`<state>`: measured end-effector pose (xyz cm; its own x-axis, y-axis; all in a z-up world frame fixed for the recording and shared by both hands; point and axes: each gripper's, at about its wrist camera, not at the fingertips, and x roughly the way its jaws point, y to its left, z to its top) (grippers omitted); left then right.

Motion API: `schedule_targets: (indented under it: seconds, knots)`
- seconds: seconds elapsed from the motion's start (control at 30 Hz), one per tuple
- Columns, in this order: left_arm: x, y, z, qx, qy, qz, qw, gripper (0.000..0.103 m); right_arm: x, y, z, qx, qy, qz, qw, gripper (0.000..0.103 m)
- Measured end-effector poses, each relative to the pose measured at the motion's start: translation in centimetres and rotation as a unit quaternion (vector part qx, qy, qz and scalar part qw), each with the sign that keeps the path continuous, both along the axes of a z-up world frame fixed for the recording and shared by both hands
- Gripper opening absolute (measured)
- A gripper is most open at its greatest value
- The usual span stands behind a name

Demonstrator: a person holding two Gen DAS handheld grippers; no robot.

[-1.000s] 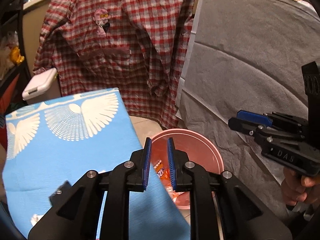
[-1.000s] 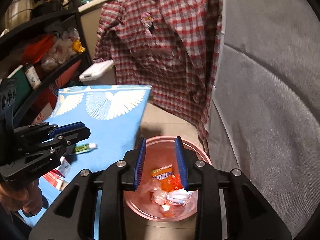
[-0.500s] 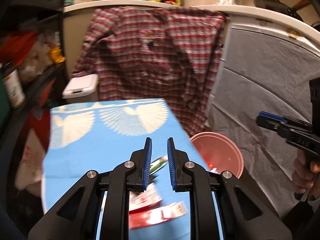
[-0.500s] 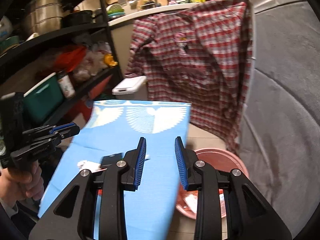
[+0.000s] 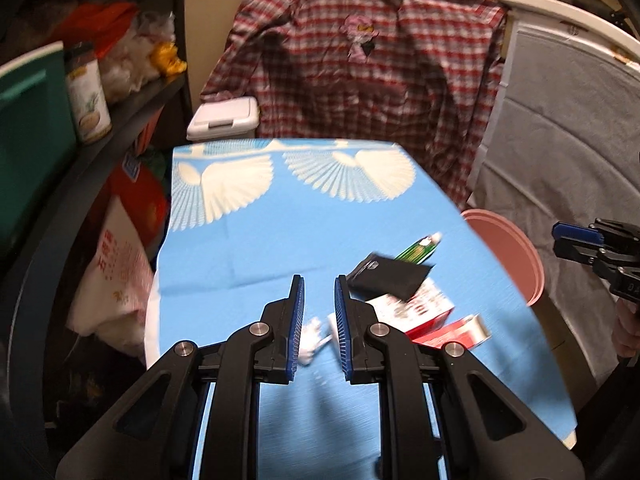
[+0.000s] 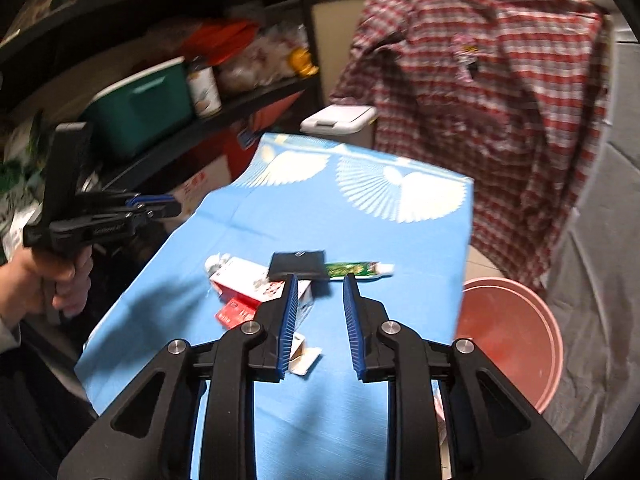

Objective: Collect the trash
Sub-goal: 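Move both tools back over the board toward the remaining items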

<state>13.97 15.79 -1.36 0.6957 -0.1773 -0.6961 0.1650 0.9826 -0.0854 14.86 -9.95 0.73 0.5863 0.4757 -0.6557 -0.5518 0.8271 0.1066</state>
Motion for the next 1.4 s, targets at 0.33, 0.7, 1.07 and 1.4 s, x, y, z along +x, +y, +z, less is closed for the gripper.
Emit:
schedule_targets:
  seconds: [0.33,0.7,1.07,1.4]
  knots:
    - [1.6,0.6,-4.8,0.018,0.054,-0.025,0.9981,0.016,0.6,3.0,-3.7,-0.025,0.022,0.068,0.997,0.034]
    - [3.1,0.6,-7.5,0.007,0.088,-0.041,0.9952,0.028,1.5,5.4,-7.9,-0.079,0.051,0.110,0.989,0.050]
    - [3.9,0.7,-9.3,0.005,0.123,-0.046,0.9913,0.019,1.7,6.7,-10.4,-0.116,0.069,0.140,0.981,0.056]
    - [3.4,2.9,-7.5,-0.018,0.104,-0.023,0.9942,0.013,0.6,7.0,-10.0,-0.120,0.063,0.163,0.977,0.046]
